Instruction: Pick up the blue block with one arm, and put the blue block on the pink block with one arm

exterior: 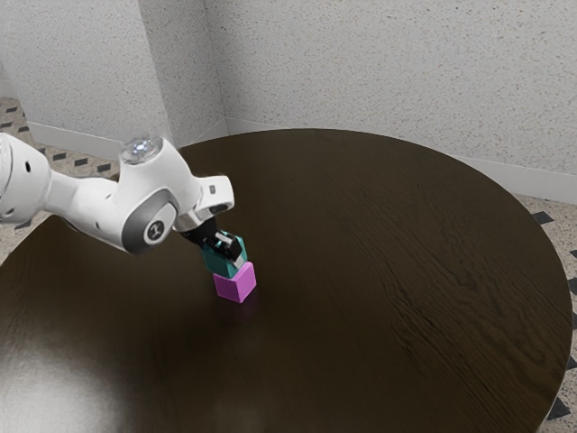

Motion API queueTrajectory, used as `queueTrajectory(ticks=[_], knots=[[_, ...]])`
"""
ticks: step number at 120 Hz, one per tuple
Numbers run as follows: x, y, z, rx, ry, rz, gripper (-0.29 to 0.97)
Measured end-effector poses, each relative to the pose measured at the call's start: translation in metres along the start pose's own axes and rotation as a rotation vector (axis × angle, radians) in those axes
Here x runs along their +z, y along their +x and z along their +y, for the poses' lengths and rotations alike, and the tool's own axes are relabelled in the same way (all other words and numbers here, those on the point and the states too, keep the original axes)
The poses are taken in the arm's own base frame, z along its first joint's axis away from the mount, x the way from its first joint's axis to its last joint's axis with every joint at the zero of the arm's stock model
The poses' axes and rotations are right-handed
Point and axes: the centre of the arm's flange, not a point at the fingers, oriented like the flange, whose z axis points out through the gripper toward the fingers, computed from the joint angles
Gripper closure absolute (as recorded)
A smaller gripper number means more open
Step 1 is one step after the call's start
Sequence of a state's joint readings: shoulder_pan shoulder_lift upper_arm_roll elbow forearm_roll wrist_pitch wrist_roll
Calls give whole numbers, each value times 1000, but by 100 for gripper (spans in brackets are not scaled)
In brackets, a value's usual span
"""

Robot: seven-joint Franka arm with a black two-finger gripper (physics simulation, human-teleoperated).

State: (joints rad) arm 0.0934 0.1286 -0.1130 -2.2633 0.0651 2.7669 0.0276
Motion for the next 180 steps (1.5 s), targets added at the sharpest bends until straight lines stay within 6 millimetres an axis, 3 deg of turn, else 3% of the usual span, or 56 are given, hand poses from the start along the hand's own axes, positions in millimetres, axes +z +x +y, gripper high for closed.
queueTrajectory(ticks=[21, 49, 101, 145, 154, 180], knots=[[11, 0, 2, -9, -12, -5, 47], [9, 7, -2, -21, -14, 15, 48], [27, 15, -9, -25, -14, 7, 45], [31, 13, -12, -23, -16, -5, 42], [33, 12, -12, -22, -18, -8, 29], [33, 12, -12, -10, -22, -12, 11]])
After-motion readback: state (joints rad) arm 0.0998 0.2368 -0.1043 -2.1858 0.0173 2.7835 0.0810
